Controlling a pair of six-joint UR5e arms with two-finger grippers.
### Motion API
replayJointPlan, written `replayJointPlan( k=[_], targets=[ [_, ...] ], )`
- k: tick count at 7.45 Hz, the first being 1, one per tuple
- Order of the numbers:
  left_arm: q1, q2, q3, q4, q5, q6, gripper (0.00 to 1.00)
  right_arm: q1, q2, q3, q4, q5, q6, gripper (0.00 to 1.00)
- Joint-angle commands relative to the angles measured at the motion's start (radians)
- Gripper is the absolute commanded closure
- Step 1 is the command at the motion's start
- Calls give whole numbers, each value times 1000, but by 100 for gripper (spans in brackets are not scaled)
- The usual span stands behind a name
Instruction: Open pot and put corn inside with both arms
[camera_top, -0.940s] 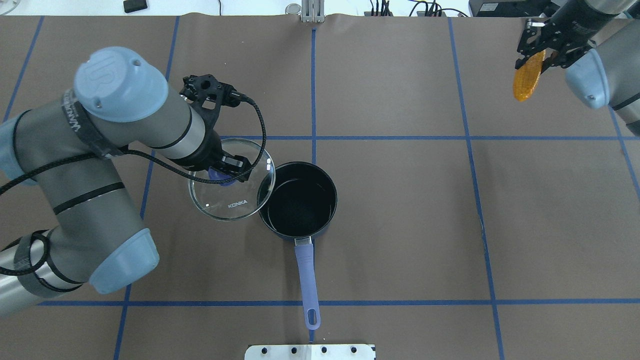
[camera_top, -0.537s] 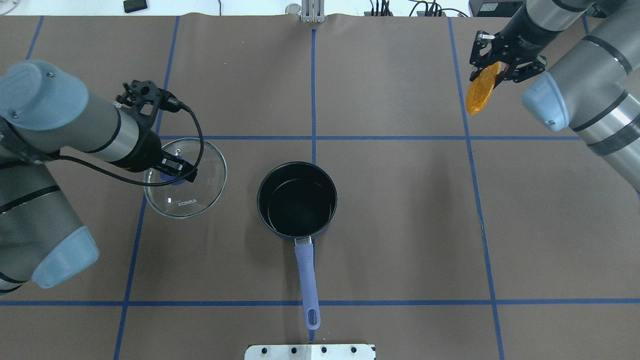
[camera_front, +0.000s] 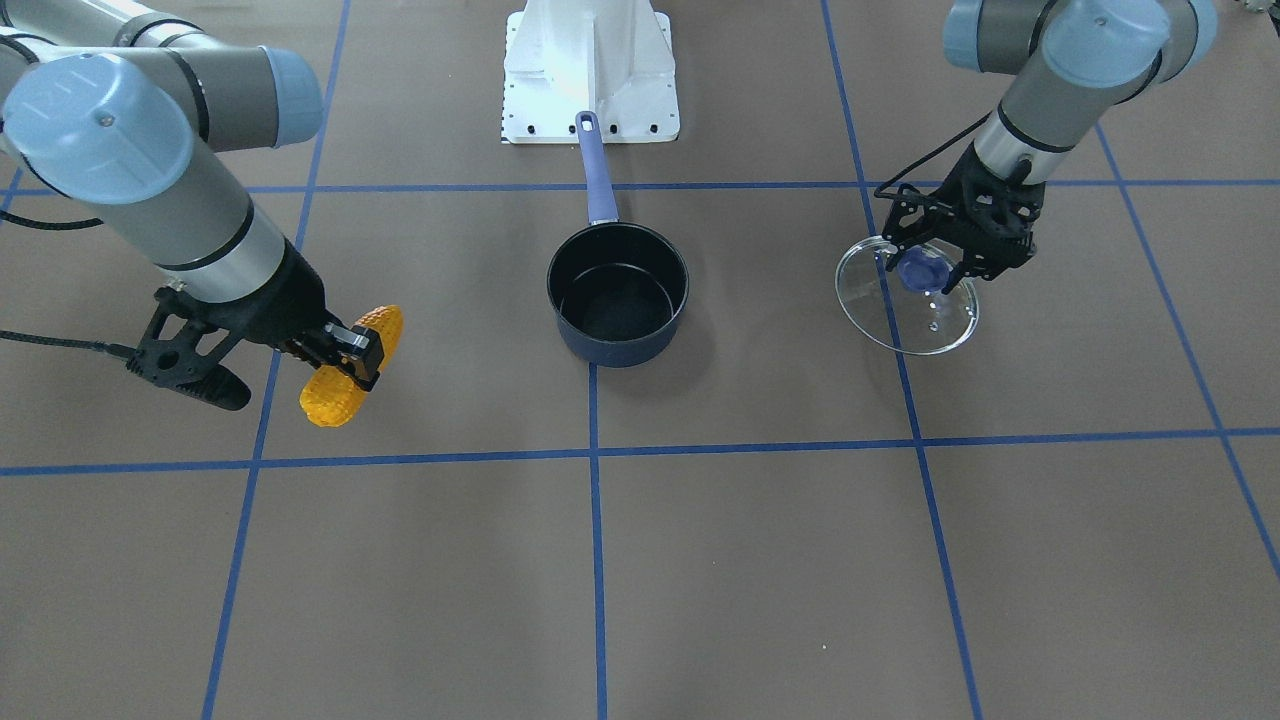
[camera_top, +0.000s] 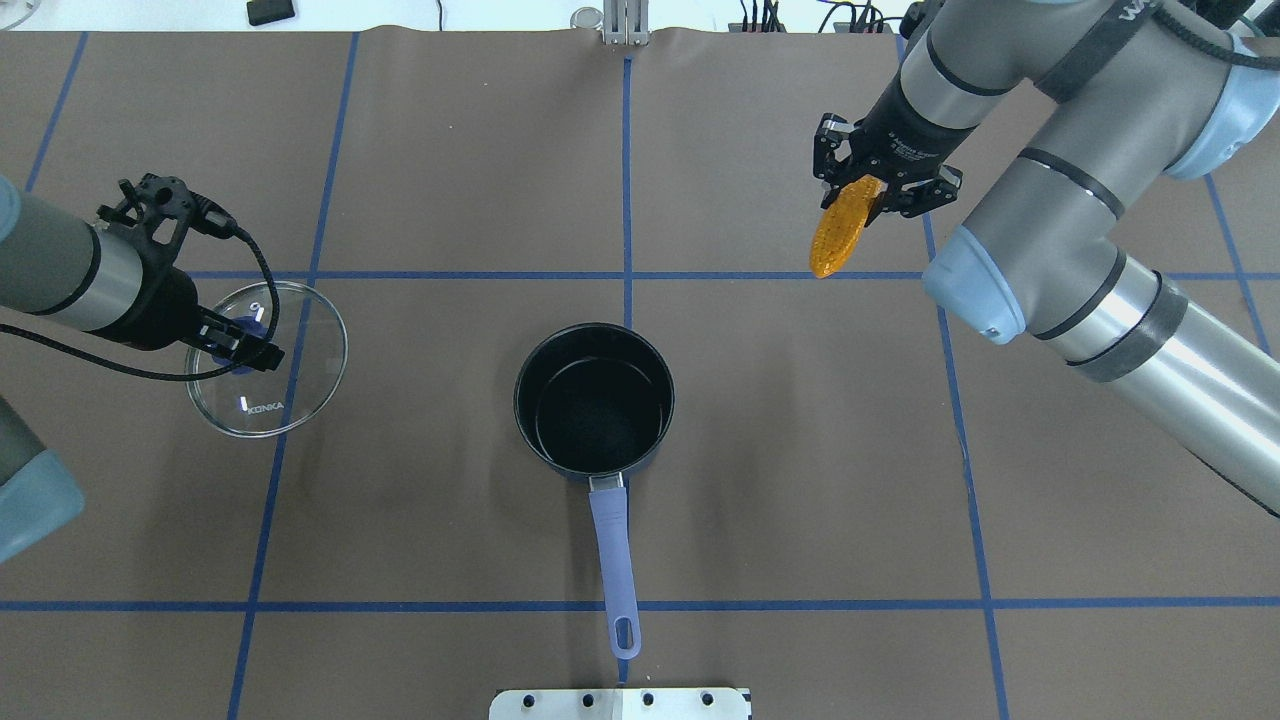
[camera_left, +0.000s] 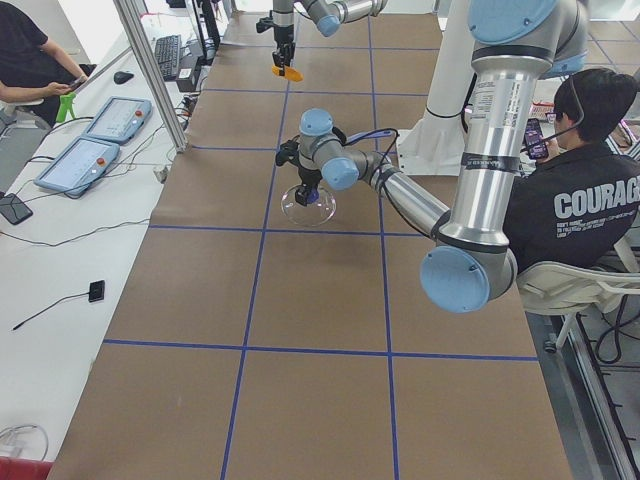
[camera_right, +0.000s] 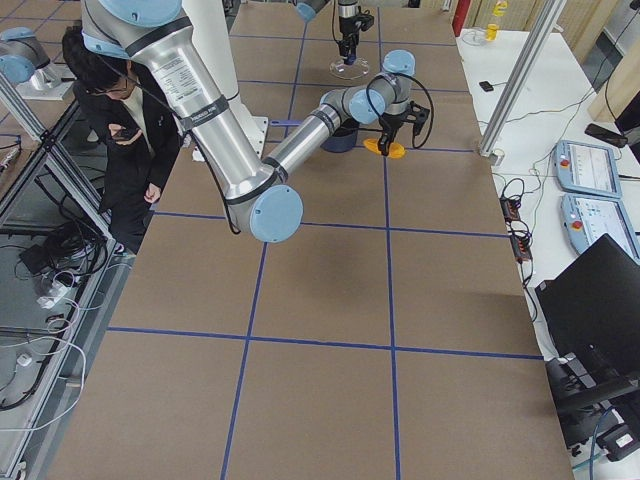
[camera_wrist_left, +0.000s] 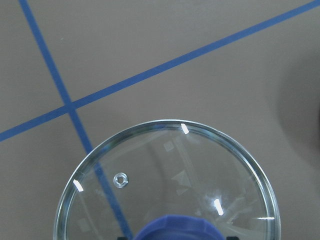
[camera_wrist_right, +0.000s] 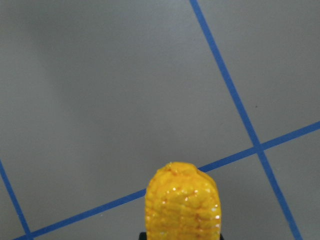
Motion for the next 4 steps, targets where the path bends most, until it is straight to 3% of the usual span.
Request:
replayJointPlan(
  k=[1, 4],
  targets=[
    [-16, 66, 94, -191, -2, 16, 38, -69, 41, 7, 0, -45, 75, 57],
    [-69, 111, 162, -276, -71, 64, 37, -119, 62, 7, 0, -83, 118, 58]
  ],
)
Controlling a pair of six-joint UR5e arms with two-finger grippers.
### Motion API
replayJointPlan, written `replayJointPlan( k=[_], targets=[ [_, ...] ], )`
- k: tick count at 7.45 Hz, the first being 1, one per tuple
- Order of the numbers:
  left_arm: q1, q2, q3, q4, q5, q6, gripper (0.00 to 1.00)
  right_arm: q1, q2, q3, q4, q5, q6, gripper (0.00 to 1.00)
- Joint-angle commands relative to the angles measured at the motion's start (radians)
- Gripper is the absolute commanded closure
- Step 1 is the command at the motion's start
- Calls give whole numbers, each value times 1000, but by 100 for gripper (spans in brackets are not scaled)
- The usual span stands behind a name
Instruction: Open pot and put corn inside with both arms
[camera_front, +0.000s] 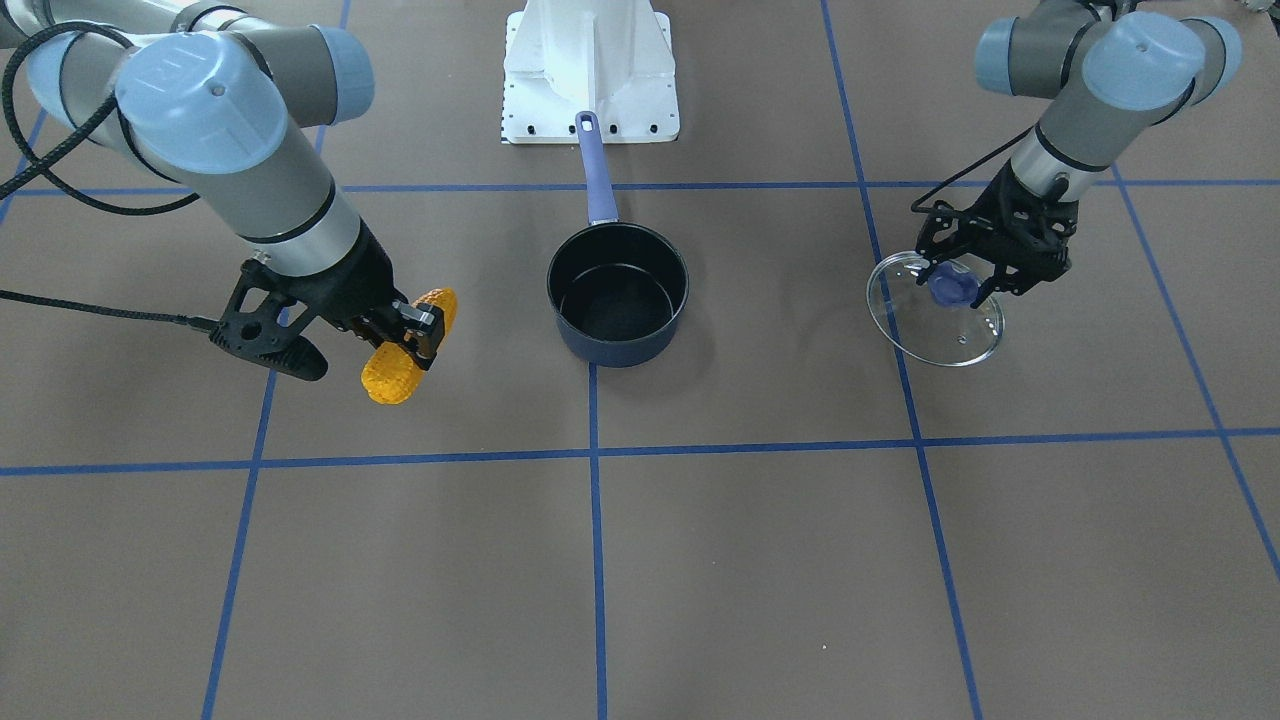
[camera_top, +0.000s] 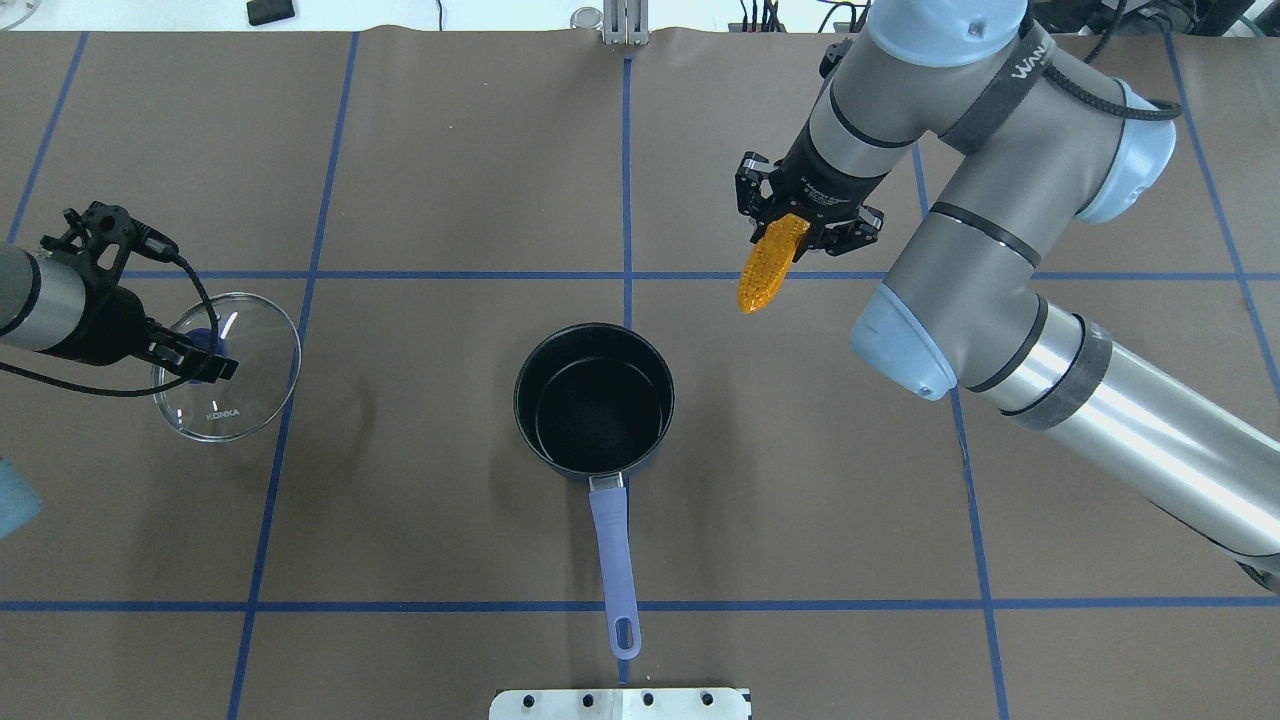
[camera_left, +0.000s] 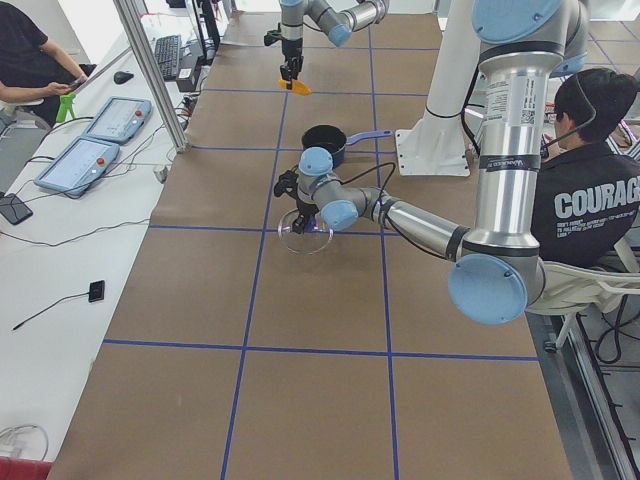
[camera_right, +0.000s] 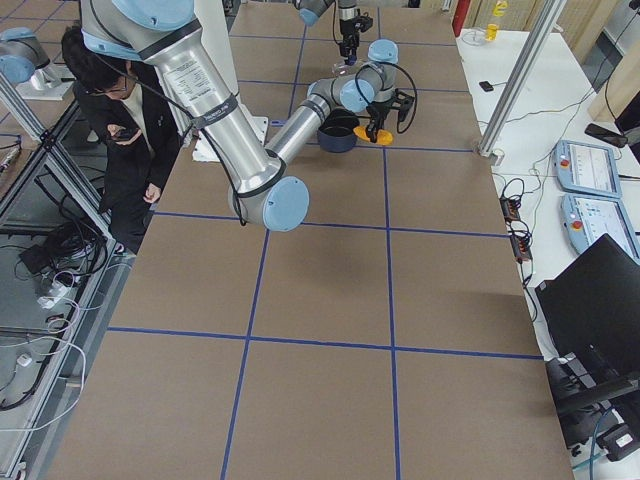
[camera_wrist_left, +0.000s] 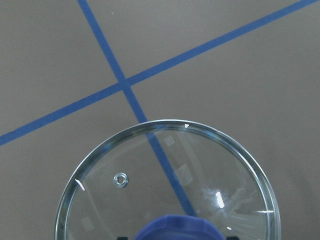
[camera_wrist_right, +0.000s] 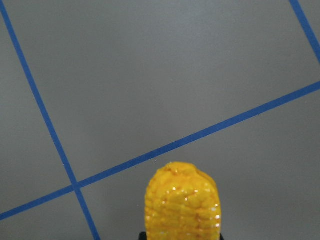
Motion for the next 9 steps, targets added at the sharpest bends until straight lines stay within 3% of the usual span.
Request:
replayJointPlan(
  k=[1, 9],
  targets=[
    [-44, 27, 29, -26, -33, 59, 36, -25, 15, 0, -1, -18, 20, 58],
    [-70, 52, 132, -113, -29, 99, 33, -199, 53, 0, 0, -132, 107, 61]
  ],
)
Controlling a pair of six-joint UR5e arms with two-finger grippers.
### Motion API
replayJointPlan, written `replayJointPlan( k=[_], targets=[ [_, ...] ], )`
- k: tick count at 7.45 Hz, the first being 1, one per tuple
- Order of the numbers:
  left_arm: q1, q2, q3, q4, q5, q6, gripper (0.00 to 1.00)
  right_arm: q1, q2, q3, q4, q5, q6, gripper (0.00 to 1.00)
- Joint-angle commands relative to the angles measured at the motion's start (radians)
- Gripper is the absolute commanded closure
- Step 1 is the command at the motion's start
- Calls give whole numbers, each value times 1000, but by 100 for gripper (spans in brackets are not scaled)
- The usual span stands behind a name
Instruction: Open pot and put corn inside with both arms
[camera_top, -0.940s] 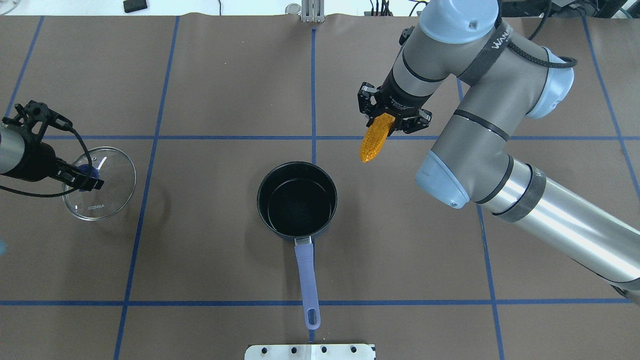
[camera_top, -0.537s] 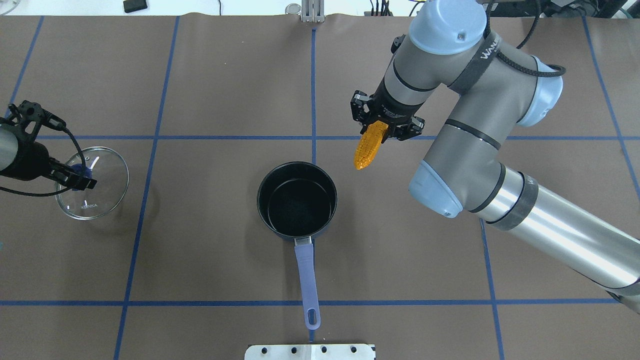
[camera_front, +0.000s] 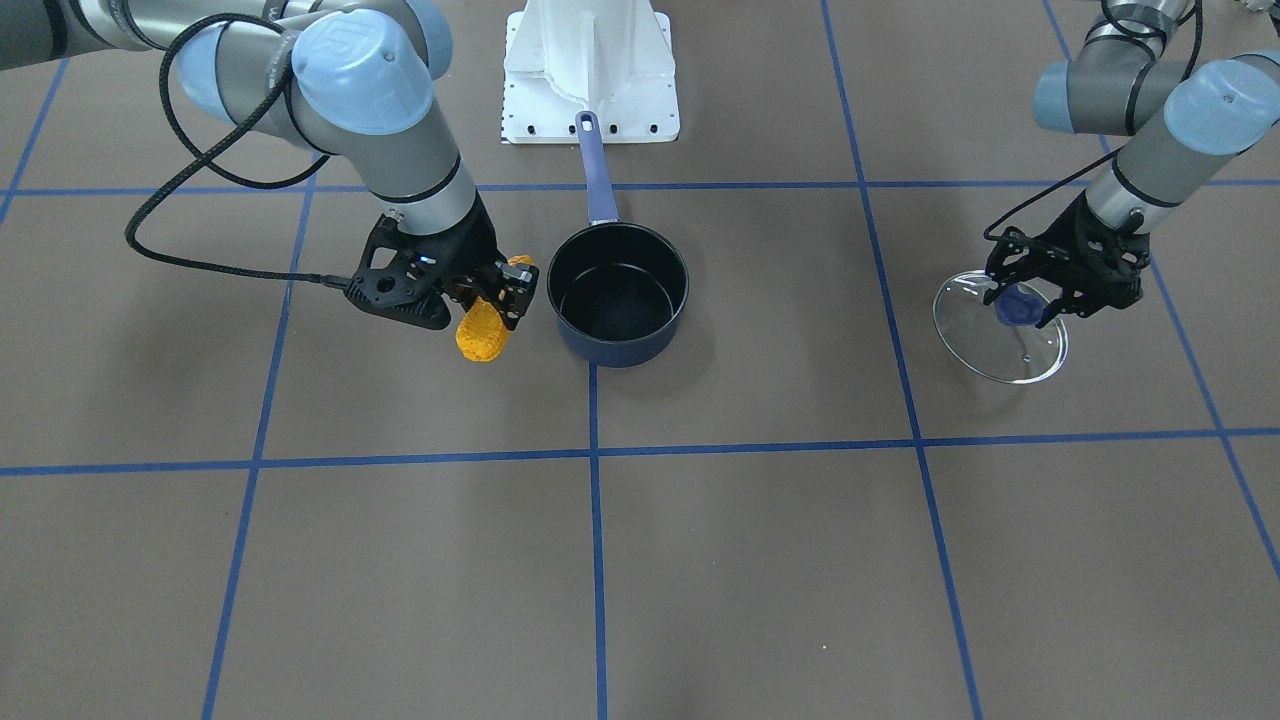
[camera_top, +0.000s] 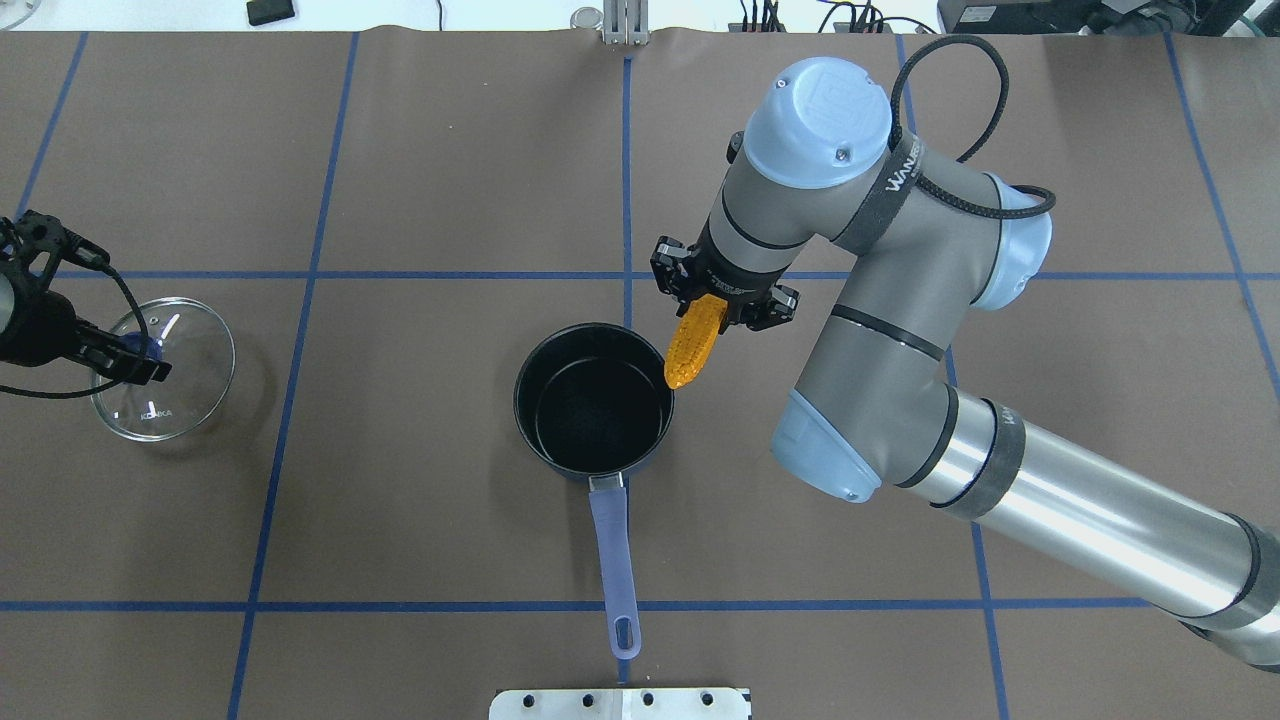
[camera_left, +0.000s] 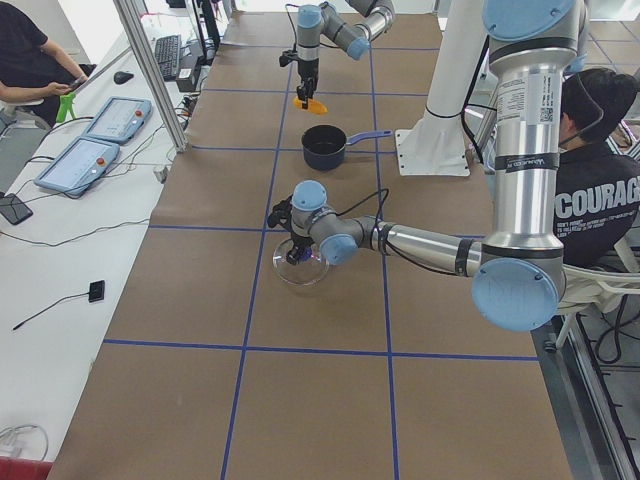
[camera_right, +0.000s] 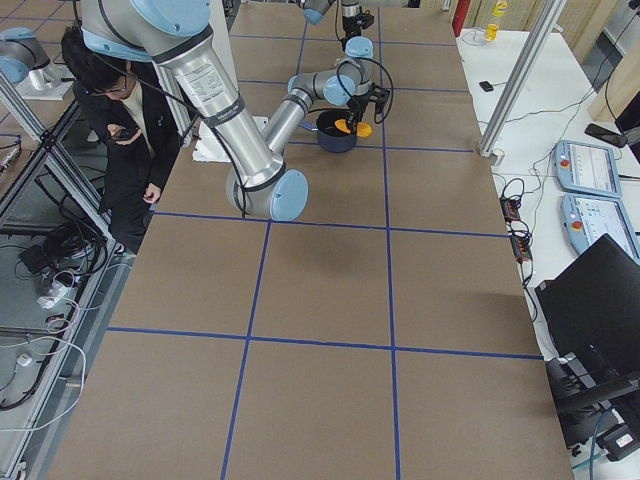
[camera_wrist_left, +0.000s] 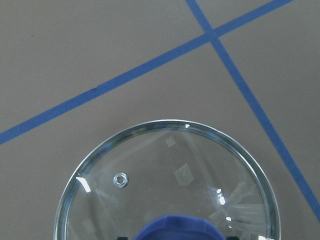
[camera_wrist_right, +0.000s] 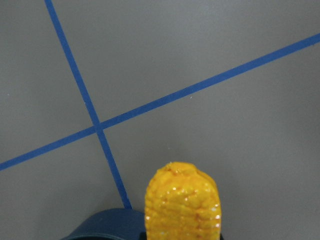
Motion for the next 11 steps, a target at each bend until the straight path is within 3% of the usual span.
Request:
replayJointPlan(
  k=[1, 6, 11],
  targets=[
    [-2, 2, 17, -8, 5, 7, 33, -50, 17, -1, 0, -42, 44, 61],
    [-5, 5, 22, -8, 10, 14, 33, -188, 29, -15, 0, -163, 112, 61],
    [-6, 5, 21, -10, 8, 14, 32, -196, 60, -23, -2, -165, 133, 48]
  ],
)
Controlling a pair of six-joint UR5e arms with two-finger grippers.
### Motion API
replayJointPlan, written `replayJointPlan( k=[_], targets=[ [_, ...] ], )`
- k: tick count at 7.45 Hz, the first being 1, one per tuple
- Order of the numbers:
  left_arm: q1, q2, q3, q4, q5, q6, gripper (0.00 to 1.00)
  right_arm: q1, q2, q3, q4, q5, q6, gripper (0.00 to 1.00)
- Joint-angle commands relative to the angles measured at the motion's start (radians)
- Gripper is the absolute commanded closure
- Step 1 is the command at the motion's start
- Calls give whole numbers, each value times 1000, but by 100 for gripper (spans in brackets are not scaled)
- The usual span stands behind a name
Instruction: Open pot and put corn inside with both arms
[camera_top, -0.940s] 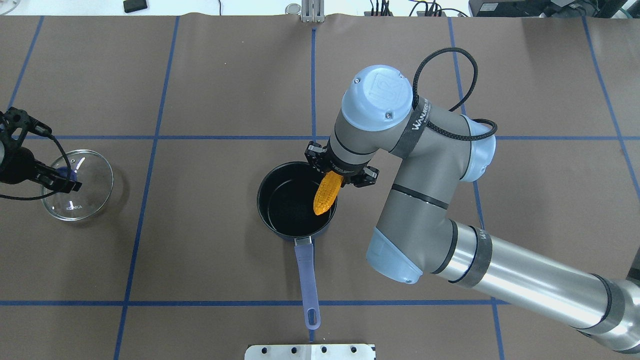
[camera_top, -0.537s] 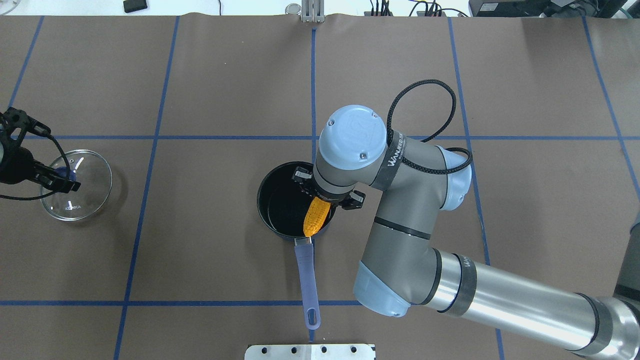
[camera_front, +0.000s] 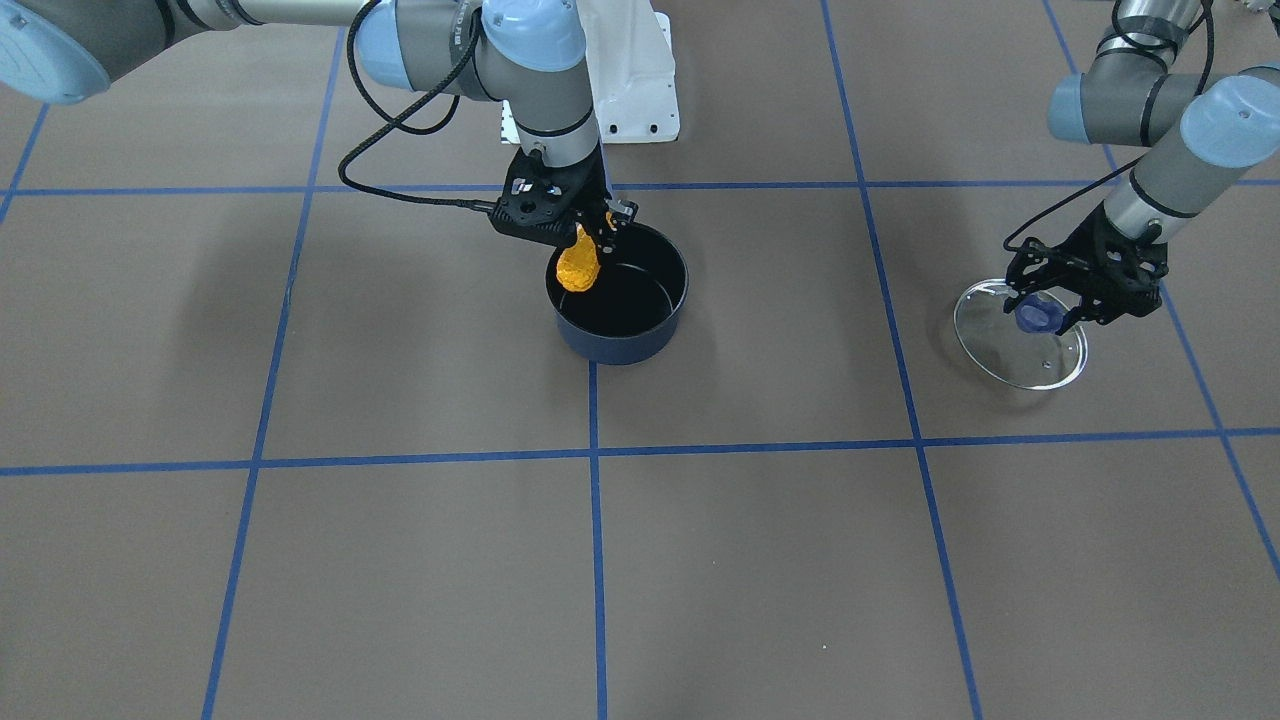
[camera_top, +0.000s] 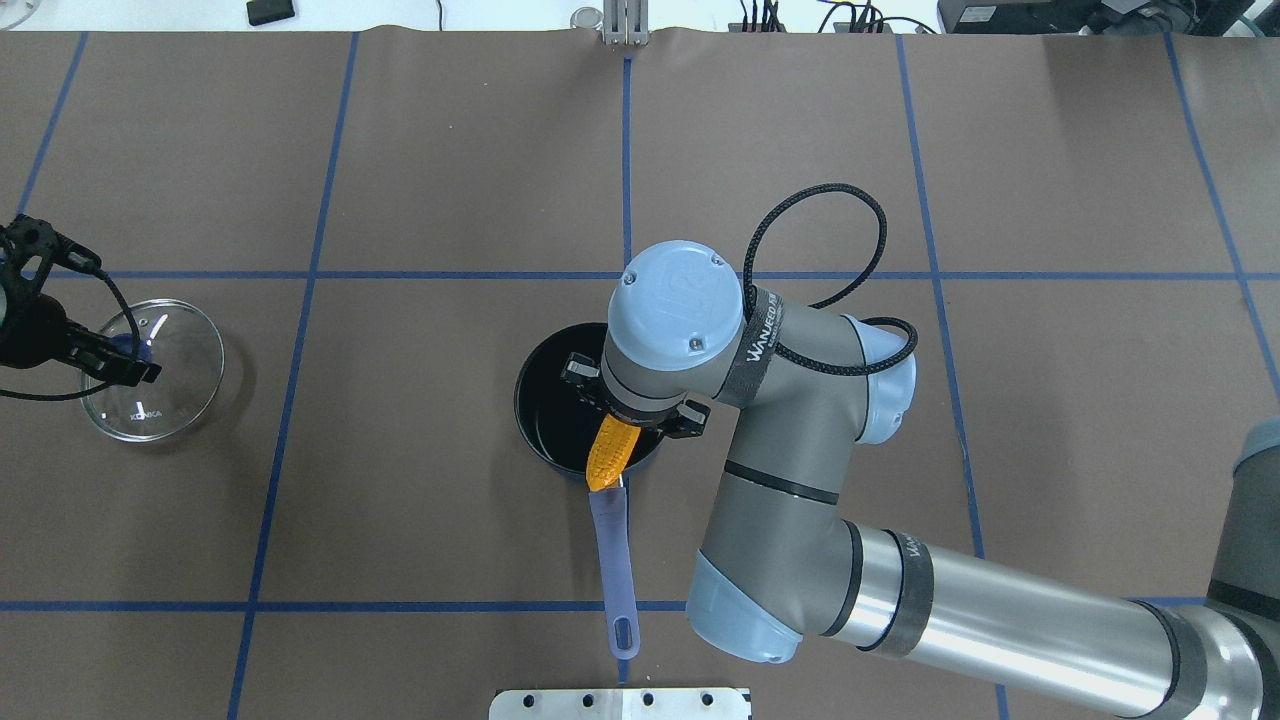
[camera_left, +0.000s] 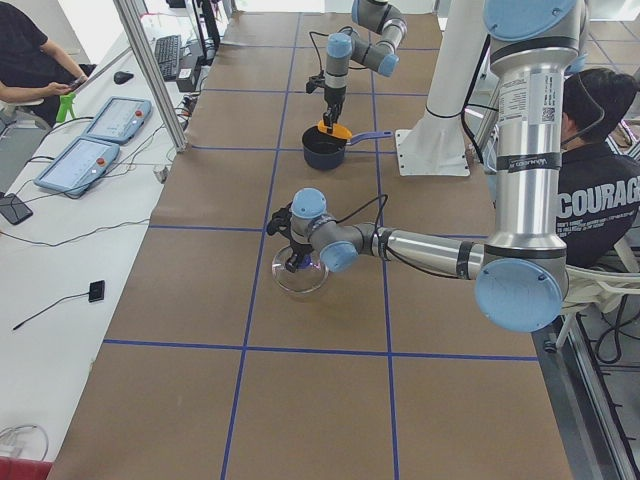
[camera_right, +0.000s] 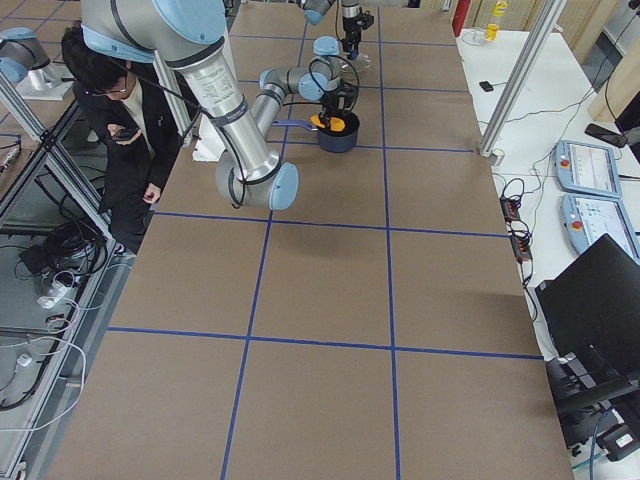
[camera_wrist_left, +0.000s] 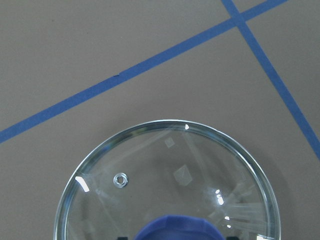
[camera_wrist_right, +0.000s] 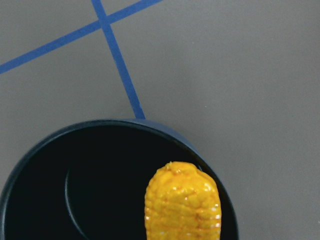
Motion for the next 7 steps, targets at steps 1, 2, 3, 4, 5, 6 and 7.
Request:
replayJointPlan(
  k=[1, 2, 3, 4, 5, 6, 7],
  targets=[
    [-2, 0, -1, 0, -2, 0, 32, 12, 9, -5, 0, 1, -7, 48],
    [-4, 0, -2, 0, -4, 0, 32, 29, 20, -16, 1, 3, -11, 48],
    [-3, 0, -1, 0, -4, 0, 32, 39, 29, -28, 3, 6, -15, 47],
    [-2, 0, -1, 0, -2, 0, 32, 44, 35, -30, 1, 6, -15, 15],
    [-2, -1, 1, 1, 2, 0, 32, 58, 41, -28, 1, 9, -15, 0],
    [-2, -1, 2, 1, 2, 0, 31, 62, 41, -28, 1, 10, -15, 0],
    [-2, -1, 2, 1, 2, 0, 29, 67, 43, -28, 1, 10, -15, 0]
  ],
)
